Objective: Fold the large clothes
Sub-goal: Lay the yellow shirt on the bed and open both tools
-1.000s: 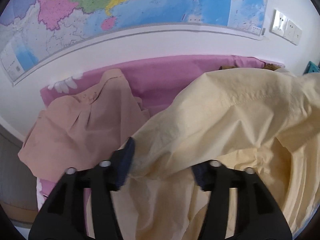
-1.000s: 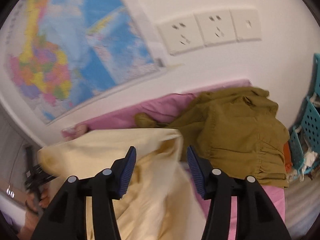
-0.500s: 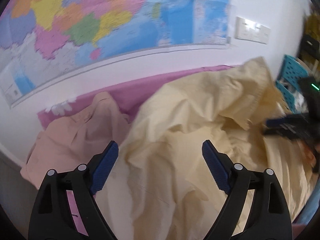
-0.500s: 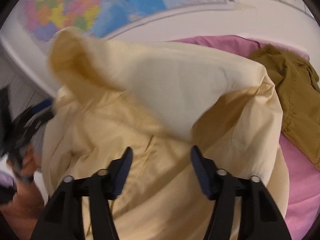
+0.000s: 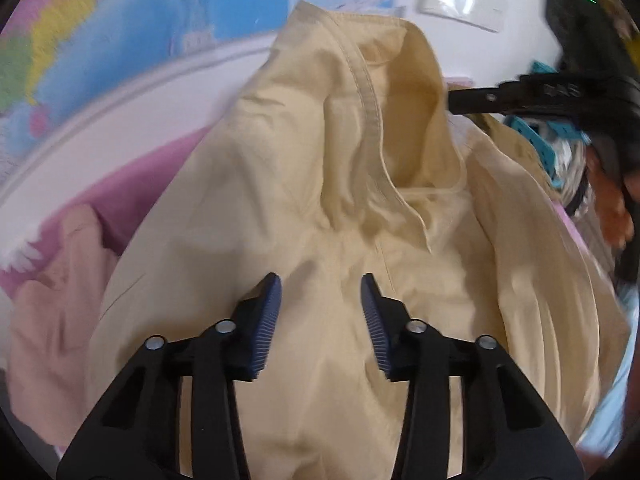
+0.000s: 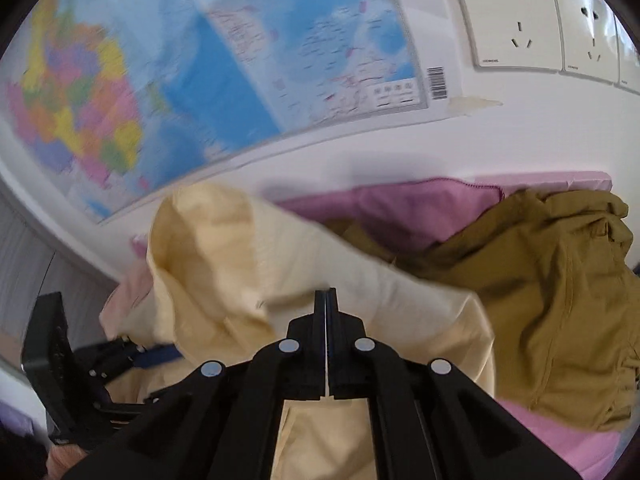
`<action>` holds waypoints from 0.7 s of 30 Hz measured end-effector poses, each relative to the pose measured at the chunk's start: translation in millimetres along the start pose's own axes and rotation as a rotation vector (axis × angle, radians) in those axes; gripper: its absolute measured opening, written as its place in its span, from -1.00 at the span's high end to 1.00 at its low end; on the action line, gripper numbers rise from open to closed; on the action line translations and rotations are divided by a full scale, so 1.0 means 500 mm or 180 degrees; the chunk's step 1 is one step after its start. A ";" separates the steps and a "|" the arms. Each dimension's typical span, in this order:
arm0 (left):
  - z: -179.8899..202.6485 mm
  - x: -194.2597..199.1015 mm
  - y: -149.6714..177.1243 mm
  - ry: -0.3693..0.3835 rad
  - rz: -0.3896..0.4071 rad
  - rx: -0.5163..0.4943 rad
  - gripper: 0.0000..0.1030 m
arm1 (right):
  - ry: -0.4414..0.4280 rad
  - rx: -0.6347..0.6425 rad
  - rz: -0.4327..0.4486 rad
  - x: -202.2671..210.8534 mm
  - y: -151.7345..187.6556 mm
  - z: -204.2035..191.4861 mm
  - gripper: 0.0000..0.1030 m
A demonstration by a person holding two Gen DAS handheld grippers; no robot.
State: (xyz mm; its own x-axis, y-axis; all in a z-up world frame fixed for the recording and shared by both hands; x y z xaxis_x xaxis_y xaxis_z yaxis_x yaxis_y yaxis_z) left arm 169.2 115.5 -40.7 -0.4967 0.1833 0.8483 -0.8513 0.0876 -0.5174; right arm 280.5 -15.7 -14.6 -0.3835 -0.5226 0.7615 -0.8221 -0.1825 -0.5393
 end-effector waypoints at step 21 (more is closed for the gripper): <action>-0.070 0.021 -0.002 0.0173 0.0025 0.0357 -0.54 | 0.0069 0.0471 0.0146 0.283 0.321 0.022 -0.37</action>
State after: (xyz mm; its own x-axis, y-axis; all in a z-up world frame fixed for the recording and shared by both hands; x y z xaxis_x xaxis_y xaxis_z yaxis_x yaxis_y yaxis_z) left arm 170.9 151.5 -34.9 -0.4962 0.2367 0.8353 -0.8624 -0.0235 -0.5056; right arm 99.0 -128.0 2.6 -0.4296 -0.5154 0.7415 -0.7332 -0.2803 -0.6196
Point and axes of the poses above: each gripper's, at about its wrist camera, not at the fingertips, and x roughly against the way its jaws point, z to its right, y to its underside, the point moved 9 cm from there along -x, roughly the way its jaws point, and after that the axes turned 4 degrees about y, right-handed, at the moved point
